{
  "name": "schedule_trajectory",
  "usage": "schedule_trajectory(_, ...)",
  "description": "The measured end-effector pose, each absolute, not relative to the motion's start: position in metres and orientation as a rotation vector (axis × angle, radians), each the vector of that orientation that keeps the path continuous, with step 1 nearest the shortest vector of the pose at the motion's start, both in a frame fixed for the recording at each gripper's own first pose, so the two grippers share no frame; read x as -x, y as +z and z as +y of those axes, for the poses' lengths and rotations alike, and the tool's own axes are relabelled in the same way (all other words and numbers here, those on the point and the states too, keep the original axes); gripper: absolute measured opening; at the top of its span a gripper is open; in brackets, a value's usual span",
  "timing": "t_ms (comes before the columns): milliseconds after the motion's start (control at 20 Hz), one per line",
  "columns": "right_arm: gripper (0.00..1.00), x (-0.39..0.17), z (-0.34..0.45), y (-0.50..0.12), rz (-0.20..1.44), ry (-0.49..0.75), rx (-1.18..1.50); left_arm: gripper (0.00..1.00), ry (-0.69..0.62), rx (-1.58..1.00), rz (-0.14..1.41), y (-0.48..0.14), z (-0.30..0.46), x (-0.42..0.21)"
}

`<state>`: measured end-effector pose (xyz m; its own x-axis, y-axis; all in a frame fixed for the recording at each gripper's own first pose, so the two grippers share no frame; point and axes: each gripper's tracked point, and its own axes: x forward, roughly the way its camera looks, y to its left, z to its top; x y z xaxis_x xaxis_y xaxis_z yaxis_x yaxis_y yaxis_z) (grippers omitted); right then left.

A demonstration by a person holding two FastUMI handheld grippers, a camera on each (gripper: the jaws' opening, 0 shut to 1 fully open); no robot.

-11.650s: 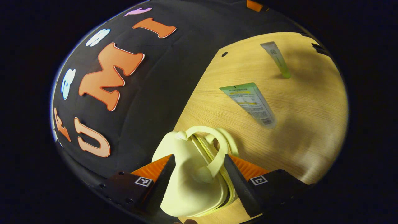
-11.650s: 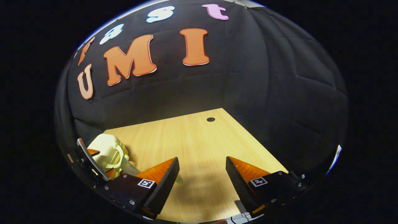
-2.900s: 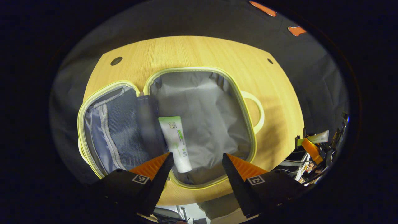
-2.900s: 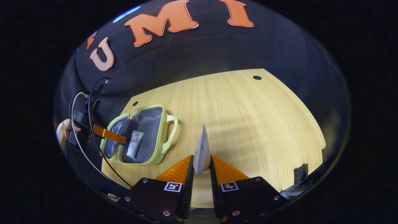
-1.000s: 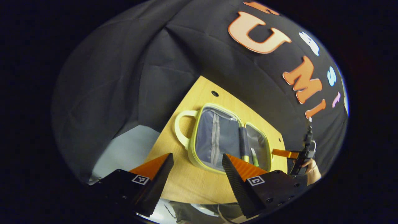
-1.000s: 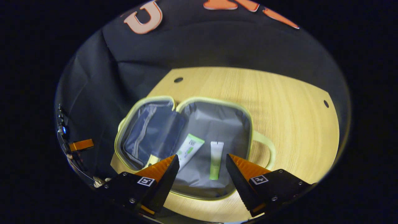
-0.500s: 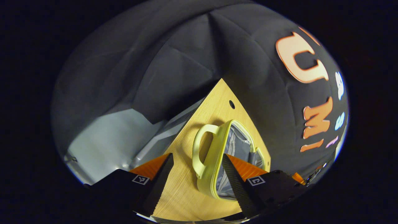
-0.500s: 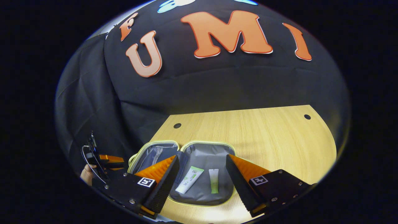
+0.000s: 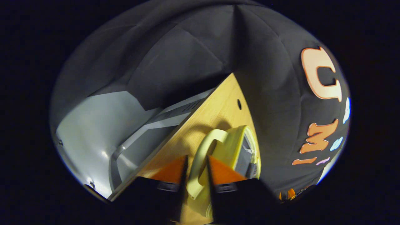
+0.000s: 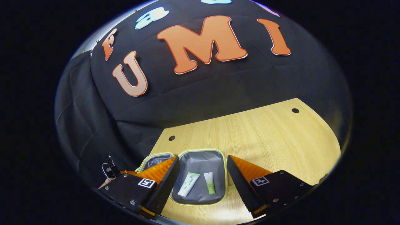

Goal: First open the suitcase, pack the skin care products into it, and then close the suitcase.

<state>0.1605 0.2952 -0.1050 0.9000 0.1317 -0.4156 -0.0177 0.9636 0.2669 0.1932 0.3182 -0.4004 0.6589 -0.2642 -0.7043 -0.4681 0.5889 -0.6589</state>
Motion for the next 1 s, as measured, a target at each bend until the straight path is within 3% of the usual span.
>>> schedule_trajectory(50,0.96,-0.160,0.291,-0.105,0.448,0.071,-0.257,0.22,0.154,0.959,0.882,-0.398,0.316,-0.192)
schedule_trajectory(100,0.96,-0.155,0.285,-0.105,0.449,0.066,-0.253,0.10,0.150,0.938,0.872,-0.393,0.313,-0.195)
schedule_trajectory(500,0.96,-0.159,0.247,-0.078,0.365,0.032,-0.201,0.08,0.097,0.488,0.757,-0.251,0.265,-0.207)
schedule_trajectory(1000,0.96,-0.145,0.139,-0.043,0.255,0.057,-0.030,0.09,0.156,0.057,0.648,-0.130,0.105,-0.175)
